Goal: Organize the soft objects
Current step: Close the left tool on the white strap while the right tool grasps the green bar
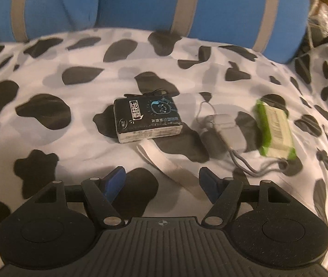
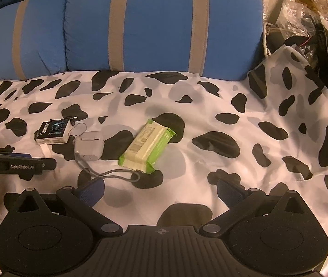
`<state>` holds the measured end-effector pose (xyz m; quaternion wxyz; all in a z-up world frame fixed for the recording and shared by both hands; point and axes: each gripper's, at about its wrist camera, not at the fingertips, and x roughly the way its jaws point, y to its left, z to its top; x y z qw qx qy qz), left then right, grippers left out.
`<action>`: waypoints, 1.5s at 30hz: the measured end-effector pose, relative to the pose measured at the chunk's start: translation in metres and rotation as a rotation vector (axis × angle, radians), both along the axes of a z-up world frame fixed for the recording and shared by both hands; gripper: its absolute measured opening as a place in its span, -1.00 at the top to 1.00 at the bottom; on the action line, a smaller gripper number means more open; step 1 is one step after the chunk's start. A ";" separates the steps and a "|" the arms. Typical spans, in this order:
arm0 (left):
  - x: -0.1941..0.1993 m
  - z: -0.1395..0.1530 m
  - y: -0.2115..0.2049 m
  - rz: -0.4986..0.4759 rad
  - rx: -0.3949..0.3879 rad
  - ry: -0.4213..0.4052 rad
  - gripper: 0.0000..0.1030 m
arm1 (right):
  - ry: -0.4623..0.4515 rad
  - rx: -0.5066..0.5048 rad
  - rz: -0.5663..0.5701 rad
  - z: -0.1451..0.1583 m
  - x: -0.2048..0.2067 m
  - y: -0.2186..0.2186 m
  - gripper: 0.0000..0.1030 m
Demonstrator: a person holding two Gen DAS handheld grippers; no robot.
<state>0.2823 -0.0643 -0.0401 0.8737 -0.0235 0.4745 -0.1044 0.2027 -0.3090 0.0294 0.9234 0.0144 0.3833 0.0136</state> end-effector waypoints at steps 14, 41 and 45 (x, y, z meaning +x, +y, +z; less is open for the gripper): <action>-0.001 -0.001 -0.024 -0.134 0.132 -0.022 0.92 | 0.009 -0.003 -0.008 -0.006 0.012 -0.002 -1.00; 0.002 0.054 0.011 -0.106 -0.052 -0.031 0.93 | 0.027 0.010 -0.094 -0.071 0.107 0.027 -0.78; 0.003 0.057 0.012 -0.106 -0.063 -0.039 0.93 | 0.029 0.003 -0.091 -0.077 0.116 0.035 -0.70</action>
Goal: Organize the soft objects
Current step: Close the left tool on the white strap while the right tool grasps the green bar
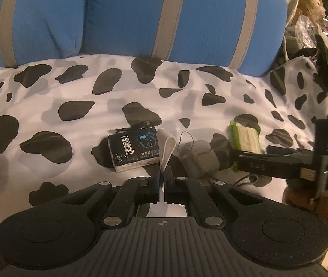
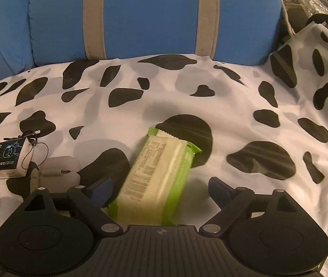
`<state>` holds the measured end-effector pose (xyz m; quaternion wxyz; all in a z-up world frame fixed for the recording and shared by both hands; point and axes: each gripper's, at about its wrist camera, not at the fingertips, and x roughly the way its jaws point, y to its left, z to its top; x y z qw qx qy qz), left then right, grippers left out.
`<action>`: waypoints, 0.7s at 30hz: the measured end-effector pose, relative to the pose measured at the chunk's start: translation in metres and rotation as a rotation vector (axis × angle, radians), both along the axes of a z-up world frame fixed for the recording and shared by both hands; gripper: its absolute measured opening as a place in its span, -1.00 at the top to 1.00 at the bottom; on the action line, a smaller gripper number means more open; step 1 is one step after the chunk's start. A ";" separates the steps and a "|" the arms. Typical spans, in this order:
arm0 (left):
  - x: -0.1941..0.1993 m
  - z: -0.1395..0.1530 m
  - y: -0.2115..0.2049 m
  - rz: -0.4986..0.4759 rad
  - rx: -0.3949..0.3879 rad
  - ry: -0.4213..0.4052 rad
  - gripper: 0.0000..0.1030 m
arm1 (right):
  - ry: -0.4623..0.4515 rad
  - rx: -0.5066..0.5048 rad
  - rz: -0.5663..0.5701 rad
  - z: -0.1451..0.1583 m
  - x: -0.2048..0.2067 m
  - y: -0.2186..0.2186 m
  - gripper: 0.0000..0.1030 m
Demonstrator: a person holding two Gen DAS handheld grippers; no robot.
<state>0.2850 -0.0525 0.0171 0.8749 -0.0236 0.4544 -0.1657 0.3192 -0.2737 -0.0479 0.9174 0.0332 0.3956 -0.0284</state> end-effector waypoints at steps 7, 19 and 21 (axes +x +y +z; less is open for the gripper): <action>0.000 0.001 -0.001 0.000 0.006 0.002 0.93 | 0.030 -0.073 -0.016 -0.001 0.003 0.006 -0.03; -0.005 0.000 -0.002 0.004 0.028 0.009 0.93 | 0.037 -0.091 -0.048 0.011 -0.004 -0.003 0.02; -0.007 0.001 -0.002 0.004 0.030 0.009 0.93 | 0.026 -0.093 -0.049 0.016 -0.007 -0.005 0.02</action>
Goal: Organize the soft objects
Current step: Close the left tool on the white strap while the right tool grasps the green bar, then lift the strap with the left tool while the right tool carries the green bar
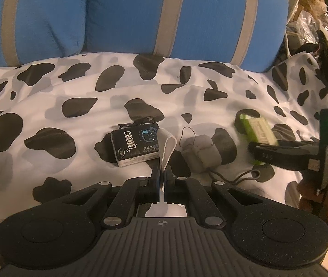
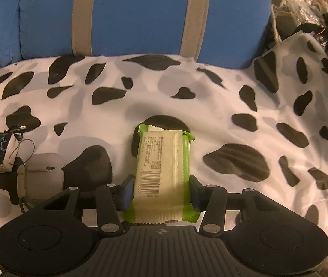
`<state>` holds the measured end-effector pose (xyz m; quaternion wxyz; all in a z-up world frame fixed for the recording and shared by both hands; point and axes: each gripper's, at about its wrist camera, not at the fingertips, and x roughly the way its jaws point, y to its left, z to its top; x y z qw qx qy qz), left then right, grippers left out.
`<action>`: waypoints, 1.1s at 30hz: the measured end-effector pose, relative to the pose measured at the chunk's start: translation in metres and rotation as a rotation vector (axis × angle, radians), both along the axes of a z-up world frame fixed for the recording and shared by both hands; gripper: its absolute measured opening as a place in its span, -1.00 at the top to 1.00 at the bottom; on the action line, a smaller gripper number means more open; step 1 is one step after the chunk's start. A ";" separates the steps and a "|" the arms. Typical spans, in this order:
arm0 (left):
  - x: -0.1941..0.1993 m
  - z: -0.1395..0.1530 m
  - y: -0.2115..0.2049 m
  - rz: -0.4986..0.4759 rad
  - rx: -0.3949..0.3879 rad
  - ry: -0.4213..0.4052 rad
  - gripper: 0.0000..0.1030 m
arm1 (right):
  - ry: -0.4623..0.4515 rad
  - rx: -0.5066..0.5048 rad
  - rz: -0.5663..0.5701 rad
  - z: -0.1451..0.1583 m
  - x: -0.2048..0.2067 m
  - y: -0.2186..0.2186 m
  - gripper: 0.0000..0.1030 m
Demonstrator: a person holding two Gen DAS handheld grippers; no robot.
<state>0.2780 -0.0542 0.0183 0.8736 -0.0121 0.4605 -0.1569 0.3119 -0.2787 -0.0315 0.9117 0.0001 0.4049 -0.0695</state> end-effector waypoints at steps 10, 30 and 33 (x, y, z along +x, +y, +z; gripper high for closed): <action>-0.009 0.006 0.000 0.043 0.094 -0.027 0.93 | -0.050 0.019 0.033 0.028 -0.027 -0.006 0.02; -0.068 0.018 -0.001 0.031 0.114 -0.044 0.93 | -0.128 0.094 0.138 0.069 -0.121 -0.002 0.02; -0.080 0.020 -0.001 0.028 0.110 -0.047 0.93 | -0.135 0.115 0.143 0.074 -0.137 -0.001 0.02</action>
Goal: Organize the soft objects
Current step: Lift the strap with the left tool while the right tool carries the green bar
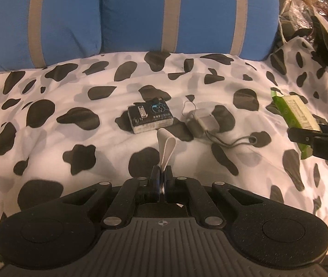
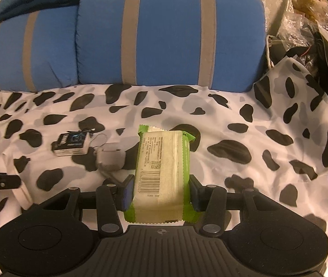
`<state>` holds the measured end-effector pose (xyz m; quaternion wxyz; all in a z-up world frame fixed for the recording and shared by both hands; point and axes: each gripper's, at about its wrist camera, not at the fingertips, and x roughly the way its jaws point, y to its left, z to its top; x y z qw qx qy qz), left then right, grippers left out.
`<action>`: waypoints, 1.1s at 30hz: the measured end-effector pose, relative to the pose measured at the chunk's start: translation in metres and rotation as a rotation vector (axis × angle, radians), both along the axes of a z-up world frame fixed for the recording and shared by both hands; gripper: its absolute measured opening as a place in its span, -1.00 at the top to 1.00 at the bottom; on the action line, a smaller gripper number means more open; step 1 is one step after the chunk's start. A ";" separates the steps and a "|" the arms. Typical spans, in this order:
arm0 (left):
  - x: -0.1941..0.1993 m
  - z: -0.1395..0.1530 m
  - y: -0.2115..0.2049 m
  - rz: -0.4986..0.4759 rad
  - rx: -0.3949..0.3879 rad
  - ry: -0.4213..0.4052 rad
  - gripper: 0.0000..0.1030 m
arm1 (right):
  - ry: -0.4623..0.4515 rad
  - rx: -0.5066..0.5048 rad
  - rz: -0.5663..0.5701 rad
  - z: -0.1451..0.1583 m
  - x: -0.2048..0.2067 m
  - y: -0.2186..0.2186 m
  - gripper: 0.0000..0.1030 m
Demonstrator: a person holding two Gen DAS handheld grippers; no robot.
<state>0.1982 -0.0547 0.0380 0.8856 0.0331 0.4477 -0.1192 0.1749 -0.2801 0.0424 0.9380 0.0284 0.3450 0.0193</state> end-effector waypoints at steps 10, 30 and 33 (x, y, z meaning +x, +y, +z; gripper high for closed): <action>-0.041 0.001 0.009 -0.008 -0.015 0.010 0.93 | 0.001 0.063 0.034 0.005 -0.048 0.010 0.02; -0.117 0.002 0.023 -0.028 -0.023 0.047 0.93 | 0.031 0.070 0.132 -0.003 -0.133 0.044 0.02; -0.127 0.002 0.024 -0.034 -0.021 0.052 0.93 | 0.029 0.072 0.134 -0.003 -0.145 0.047 0.02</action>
